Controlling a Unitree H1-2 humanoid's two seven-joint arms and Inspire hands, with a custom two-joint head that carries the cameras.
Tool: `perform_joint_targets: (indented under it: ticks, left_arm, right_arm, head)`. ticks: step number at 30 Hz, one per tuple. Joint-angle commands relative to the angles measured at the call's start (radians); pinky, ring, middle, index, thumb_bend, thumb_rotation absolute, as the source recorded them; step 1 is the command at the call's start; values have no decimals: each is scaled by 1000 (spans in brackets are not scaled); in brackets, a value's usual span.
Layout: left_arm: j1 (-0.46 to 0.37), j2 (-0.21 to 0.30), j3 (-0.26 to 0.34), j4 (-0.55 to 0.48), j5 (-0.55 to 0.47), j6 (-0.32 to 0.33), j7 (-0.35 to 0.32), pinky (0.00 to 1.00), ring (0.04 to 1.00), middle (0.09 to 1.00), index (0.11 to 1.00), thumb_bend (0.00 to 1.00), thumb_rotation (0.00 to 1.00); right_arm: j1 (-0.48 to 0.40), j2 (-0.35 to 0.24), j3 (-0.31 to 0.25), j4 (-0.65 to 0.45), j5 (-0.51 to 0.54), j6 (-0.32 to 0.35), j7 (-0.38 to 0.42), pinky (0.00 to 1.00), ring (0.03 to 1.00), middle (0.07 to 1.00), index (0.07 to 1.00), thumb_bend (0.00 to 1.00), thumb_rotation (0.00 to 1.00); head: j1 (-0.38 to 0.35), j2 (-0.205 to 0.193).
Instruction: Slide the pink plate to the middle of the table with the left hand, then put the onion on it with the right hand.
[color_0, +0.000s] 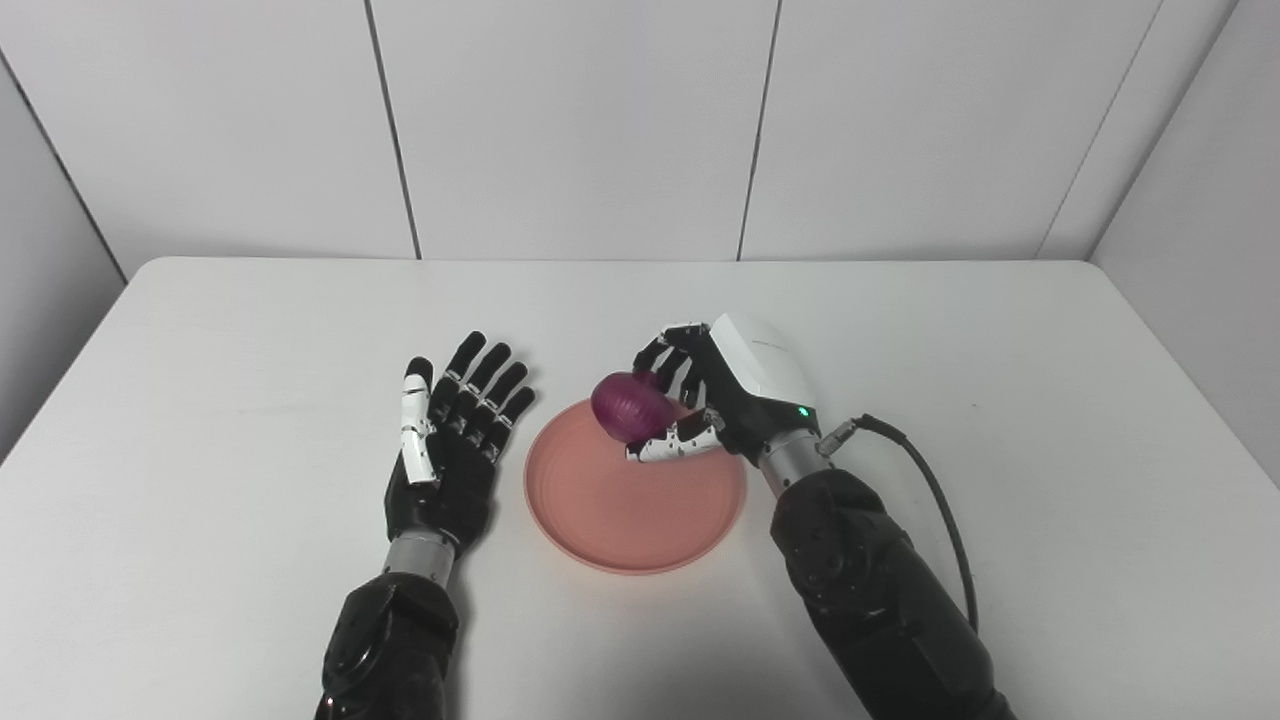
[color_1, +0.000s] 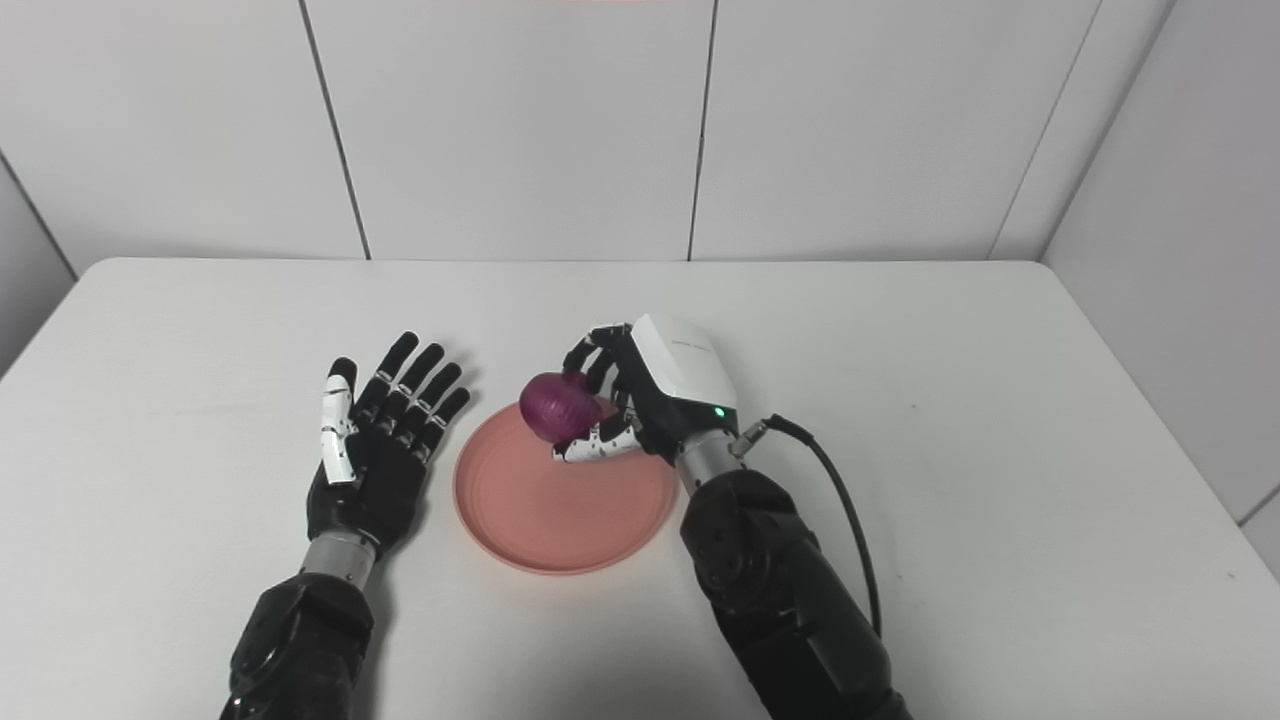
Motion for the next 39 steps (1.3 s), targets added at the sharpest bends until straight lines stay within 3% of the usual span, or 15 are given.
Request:
perform_joint_targets:
  ticks: [1,24,26,27,28,30,39]
  left_arm:
    - [16,-12,-4,8,11,26,22,864,859,863,849,390,1000]
    - [12,-13,-1,9,9,29,28,863,855,861,845,382,1000]
    - [12,-13,-1,11,8,27,26,865,858,865,848,382,1000]
    - [12,-13,-1,12,8,26,26,864,856,864,847,381,1000]
    - [12,-13,-2,12,9,25,26,863,856,863,846,382,1000]
    - [12,-13,-2,12,10,25,26,862,857,865,848,386,1000]
    - [12,-18,-1,16,8,21,27,861,855,860,844,388,1000]
  right_arm:
    - [-26,-9,-4,-14,-8,-53,-17,221,322,438,488,516,133]
    - [11,-20,14,3,-25,-48,-11,230,330,445,489,516,134]
    - [12,-19,16,-1,-29,-37,-4,242,349,468,489,517,138]
    - [13,-19,16,-4,-31,-32,-1,284,403,516,491,519,145]
    - [13,-20,19,-7,-34,-28,5,305,433,544,523,583,164]
    - [13,-26,27,-11,-44,-25,13,332,479,602,659,819,257]
    - [6,-54,57,-28,-77,-25,89,388,558,768,835,958,358]
  head:
    - [3,1]
    - [0,0]
    - [0,0]
    - [0,0]
    - [1,0]
    - [0,1]
    - [1,1]
